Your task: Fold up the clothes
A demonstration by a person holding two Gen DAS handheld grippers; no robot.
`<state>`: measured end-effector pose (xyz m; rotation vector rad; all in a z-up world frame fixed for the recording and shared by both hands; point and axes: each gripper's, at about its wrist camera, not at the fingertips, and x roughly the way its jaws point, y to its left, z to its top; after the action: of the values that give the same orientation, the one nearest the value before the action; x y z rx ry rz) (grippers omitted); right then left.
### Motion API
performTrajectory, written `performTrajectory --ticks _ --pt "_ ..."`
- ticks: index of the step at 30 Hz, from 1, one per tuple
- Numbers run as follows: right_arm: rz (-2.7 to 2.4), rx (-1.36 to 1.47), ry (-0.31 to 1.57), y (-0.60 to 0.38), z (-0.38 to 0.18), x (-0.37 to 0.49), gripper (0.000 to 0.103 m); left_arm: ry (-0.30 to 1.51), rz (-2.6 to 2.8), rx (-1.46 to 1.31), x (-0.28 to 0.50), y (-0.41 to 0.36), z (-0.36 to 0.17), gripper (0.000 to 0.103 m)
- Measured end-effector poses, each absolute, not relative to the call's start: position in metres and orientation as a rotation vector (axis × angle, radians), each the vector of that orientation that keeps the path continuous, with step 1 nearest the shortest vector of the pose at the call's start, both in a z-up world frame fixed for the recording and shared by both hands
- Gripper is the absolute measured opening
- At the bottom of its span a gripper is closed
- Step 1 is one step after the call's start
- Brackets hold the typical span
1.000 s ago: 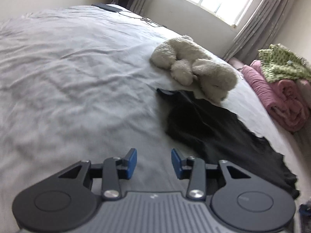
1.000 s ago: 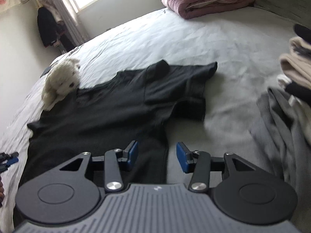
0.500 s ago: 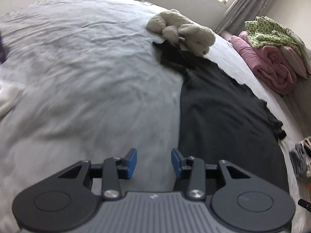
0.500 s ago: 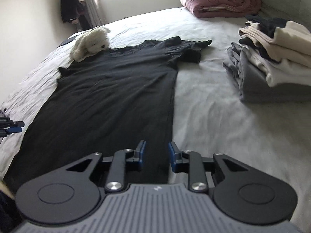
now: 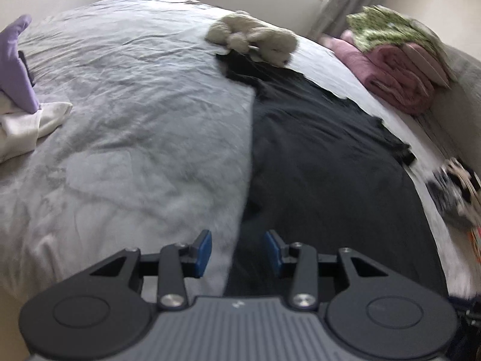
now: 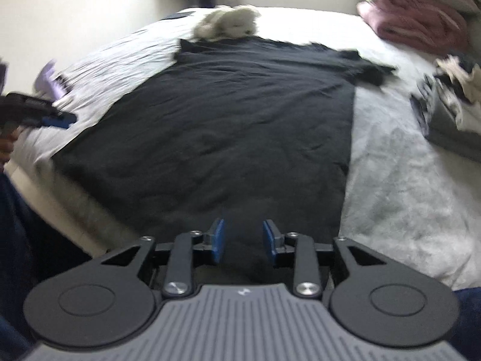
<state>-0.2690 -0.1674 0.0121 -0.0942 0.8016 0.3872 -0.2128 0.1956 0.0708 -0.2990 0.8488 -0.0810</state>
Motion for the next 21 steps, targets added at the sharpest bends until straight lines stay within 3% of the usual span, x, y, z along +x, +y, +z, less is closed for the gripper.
performTrajectory --ticks 2,12,18,21 --pt "0.412 -0.154 0.800 -0.164 0.012 -0.281 0.047 0.844 -0.102 -0.268 -0.226 0.190 0.072 0.044" --pt "0.332 -0.373 0.796 -0.133 -0.009 -0.283 0.047 0.863 -0.135 -0.180 -0.255 0.174 0.067 0.054" --pt "0.333 -0.293 0.780 -0.131 0.000 -0.266 0.034 0.870 -0.184 -0.136 -0.271 0.169 0.068 0.055" --pt "0.360 -0.267 0.767 -0.123 0.002 -0.261 0.033 0.861 -0.220 -0.108 -0.279 0.164 0.070 0.055"
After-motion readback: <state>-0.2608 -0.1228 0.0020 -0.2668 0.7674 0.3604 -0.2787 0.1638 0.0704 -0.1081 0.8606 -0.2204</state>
